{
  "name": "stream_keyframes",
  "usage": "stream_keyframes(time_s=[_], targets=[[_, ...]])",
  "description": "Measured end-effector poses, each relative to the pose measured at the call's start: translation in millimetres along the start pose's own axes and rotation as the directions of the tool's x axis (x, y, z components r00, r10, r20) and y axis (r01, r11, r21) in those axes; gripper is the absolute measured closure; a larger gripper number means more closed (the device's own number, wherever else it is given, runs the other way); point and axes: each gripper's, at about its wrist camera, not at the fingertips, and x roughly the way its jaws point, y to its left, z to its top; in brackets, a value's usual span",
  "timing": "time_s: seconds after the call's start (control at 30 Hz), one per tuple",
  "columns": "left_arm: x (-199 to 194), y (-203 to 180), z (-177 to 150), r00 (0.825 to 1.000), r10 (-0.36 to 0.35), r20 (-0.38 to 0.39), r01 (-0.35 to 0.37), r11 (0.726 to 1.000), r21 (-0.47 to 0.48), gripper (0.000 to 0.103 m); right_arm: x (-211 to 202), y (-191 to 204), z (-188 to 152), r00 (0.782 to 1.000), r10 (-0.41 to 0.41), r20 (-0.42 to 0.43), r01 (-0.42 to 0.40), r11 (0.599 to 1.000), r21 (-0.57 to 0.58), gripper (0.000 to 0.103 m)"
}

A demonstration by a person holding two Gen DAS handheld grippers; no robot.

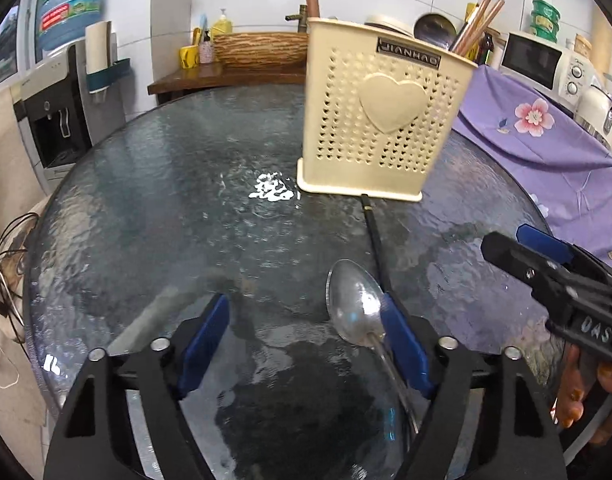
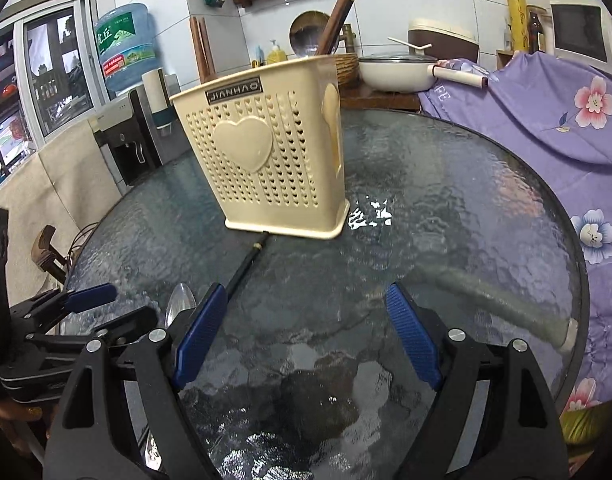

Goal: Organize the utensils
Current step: 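Grasp another metal spoon with the left tool while the right tool moves toward a black chopstick, then grasp the black gold-tipped chopstick with the right tool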

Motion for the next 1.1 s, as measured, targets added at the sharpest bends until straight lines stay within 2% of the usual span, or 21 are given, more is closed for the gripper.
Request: stream_keyframes(time_s=[0.1, 0.27, 0.4, 0.5, 0.57, 0.77, 1.0, 1.1], targets=[[3.0, -0.6, 1.1, 1.0, -0.026, -0.018, 0.025, 0.999, -0.037, 0.033, -0.4, 1.3, -0.2, 1.0, -0.007, 0.001, 0.007, 1.0, -0.012, 0.022], [8.4, -6.6, 10.7, 1.0, -0.004, -0.016, 0.003, 0.998, -0.068, 0.033, 3.2, -6.0, -0.3, 1.0, -0.005, -0.015, 0.005, 1.0, 0.03, 0.022], [15.5, -13.7, 22.9, 0.998, 0.06, -0.006, -0.06, 0.993, -0.105, 0.034, 4.6, -10.7, -2.5, 1.0, -0.006, -0.027, 0.007, 0.999, 0.049, 0.022], [24.4, -16.6, 26.8, 0.997, 0.075, -0.029, -0.079, 0.988, -0.13, 0.039, 4.6, -13.4, -4.2, 0.999, -0.003, -0.034, 0.005, 0.998, 0.055, 0.022], [33.0, -21.3, 28.0, 0.993, 0.11, -0.046, -0.115, 0.986, -0.12, 0.043, 4.3, -14.9, -4.5, 0.999, 0.0, -0.036, 0.002, 0.998, 0.059, 0.022], [42.9, -31.6, 24.5, 0.987, 0.141, -0.082, -0.148, 0.985, -0.085, 0.049, 4.0, -21.8, -4.6, 0.999, 0.016, -0.044, -0.013, 0.997, 0.075, 0.022], [32.7, -39.5, 8.7, 0.983, 0.161, -0.09, -0.166, 0.985, -0.046, 0.056, 8.0, -31.2, -5.3, 0.998, 0.028, -0.059, -0.022, 0.994, 0.104, 0.022], [24.3, -46.5, -2.2, 0.982, 0.172, -0.083, -0.173, 0.985, -0.017, 0.062, 10.1, -31.8, -6.7, 0.997, 0.031, -0.067, -0.023, 0.994, 0.109, 0.022]])
